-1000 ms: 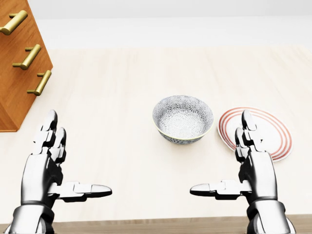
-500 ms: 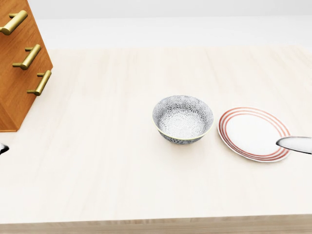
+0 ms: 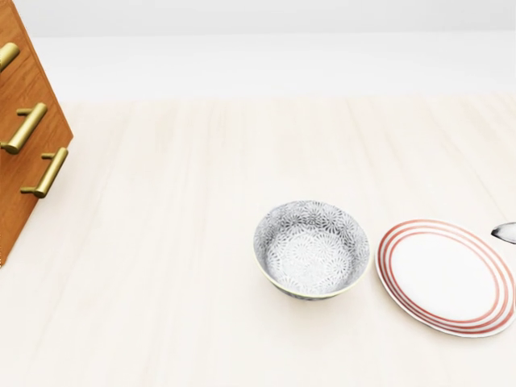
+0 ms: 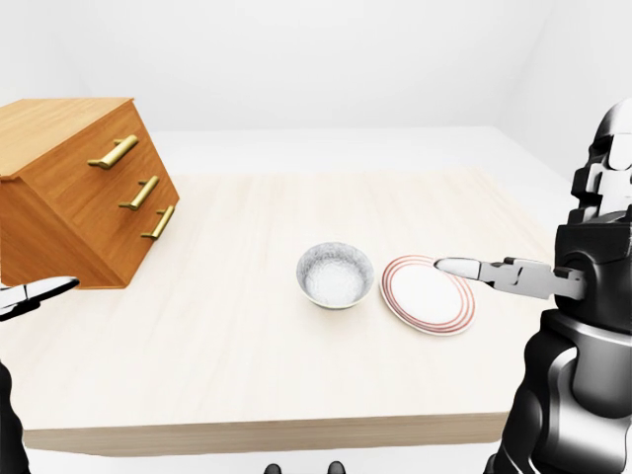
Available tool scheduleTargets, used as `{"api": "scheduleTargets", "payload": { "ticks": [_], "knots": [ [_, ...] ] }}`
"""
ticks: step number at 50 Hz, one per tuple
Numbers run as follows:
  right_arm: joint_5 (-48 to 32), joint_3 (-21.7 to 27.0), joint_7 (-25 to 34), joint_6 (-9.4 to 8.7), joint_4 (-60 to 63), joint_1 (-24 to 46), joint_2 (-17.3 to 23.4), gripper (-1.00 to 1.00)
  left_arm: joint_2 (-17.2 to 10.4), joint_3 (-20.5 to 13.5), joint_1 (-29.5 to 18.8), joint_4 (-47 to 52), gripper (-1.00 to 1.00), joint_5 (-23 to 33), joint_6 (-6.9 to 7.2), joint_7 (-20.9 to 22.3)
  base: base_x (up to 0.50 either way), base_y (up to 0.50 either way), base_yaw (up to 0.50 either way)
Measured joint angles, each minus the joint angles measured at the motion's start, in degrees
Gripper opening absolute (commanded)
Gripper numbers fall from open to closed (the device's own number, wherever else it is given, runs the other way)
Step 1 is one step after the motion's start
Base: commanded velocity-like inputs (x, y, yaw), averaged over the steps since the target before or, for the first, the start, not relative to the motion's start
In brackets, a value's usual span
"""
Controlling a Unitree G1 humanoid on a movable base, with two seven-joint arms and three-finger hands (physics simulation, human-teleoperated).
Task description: Put the bowl on top of the cabinet.
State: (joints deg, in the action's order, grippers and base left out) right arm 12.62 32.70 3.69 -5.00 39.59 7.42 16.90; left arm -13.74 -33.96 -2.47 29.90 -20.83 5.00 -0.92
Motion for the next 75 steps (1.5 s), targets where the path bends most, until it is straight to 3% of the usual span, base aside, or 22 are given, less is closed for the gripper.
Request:
{"api": "scheduleTargets", "payload": {
  "ticks": [40,75],
  "knots": [
    [-2.4,-0.4,1.9,0.0,-0.3,-0.4,-0.3,1.0,0.2,-1.0,0.7,0.5,1.0,-0.7,0.0,-0.2,0.24,0.45,0.0],
    [-1.8,-0.6,2.1,0.0,0.2,-0.7,-0.7,1.0,0.2,-1.0,0.7,0.5,1.0,-0.8,0.0,-0.3,0.05,0.5,0.0]
  ]
}}
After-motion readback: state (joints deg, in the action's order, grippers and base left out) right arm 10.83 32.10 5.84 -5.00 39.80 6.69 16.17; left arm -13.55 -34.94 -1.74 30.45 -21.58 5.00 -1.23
